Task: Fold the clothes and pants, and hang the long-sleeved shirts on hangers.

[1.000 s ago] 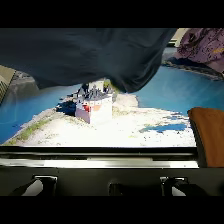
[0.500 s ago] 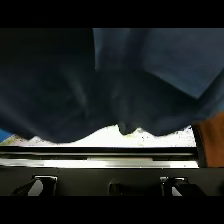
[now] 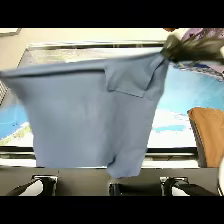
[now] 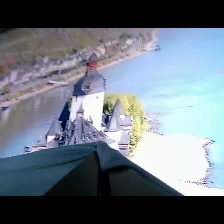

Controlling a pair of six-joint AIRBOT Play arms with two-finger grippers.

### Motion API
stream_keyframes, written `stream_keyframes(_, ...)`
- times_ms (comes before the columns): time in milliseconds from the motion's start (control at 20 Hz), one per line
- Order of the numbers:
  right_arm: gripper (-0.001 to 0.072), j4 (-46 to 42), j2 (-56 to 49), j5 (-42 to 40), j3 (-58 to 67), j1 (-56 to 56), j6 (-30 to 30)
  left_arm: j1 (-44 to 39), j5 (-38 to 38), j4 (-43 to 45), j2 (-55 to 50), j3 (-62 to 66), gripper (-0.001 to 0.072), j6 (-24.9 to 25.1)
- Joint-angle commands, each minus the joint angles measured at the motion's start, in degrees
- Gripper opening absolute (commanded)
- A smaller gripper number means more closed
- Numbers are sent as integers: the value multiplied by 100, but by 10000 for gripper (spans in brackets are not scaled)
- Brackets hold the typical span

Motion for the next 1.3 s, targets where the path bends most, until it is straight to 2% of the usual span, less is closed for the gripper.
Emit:
stream_keyframes(0,29,96,-1342,-896,-391,4,22,-361,1333,-79,-1322,-935,17,140)
stream_keyframes(200,29,243,-2535,-1884,-391,146,-26,-691,2455,-81,-2647,-802,17,153)
stream_keyframes(350,29,223,-2957,-2009,-391,175,-24,-815,2553,-92,-3143,-680,17,129)
stream_keyframes(550,29,-129,-2949,-1644,-389,170,-24,-850,2107,-96,-3169,-673,17,131)
stream_keyframes(900,29,-721,-2938,-186,-389,170,22,-837,529,-87,-3128,-671,16,129)
stream_keyframes(1050,30,-813,-2938,35,-389,170,22,-826,116,-79,-3126,-671,17,131)
stream_keyframes(1250,30,-844,-2942,15,-391,170,22,-826,44,-79,-3128,-671,17,129)
